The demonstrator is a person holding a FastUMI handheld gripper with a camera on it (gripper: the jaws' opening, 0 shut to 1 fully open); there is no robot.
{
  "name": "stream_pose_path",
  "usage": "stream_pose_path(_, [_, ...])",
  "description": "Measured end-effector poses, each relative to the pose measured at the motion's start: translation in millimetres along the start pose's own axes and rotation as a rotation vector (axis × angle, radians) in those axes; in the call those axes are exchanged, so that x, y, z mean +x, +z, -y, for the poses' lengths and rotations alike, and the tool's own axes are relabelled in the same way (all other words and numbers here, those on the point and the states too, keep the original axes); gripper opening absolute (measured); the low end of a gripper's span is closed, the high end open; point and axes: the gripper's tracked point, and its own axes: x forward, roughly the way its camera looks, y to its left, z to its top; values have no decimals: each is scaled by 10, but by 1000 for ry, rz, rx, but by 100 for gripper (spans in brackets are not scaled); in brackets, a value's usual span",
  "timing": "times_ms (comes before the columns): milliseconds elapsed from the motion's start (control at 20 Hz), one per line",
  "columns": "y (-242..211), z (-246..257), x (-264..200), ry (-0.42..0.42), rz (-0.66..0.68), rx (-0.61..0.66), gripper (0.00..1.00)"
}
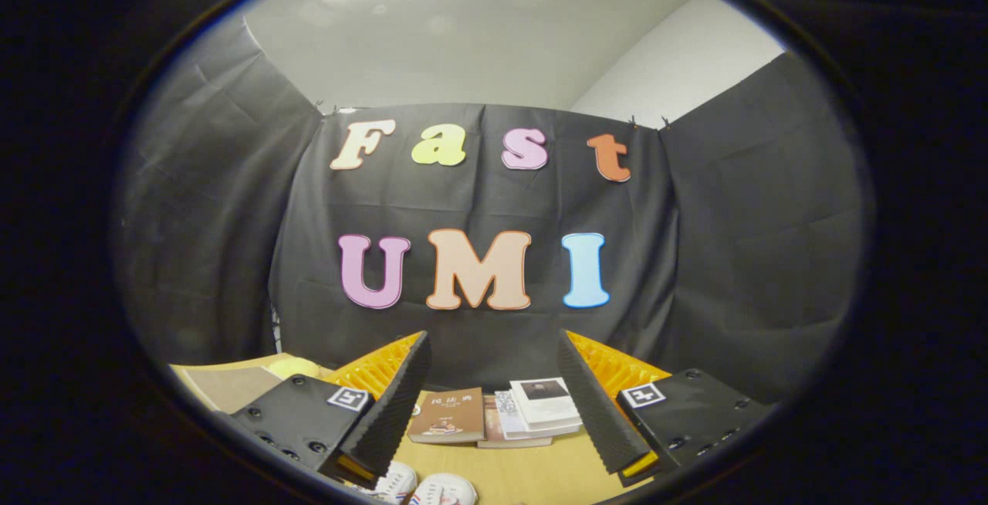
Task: Open the storage box then place both shoes into the box .Put the left shoe in first, then the right shoe, with the right side of both shoes facing outward in a uniform manner.
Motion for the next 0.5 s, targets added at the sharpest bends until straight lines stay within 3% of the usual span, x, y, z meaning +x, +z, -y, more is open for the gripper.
stream_pose_path(500, [-288, -580, -114, 145, -97, 180, 100])
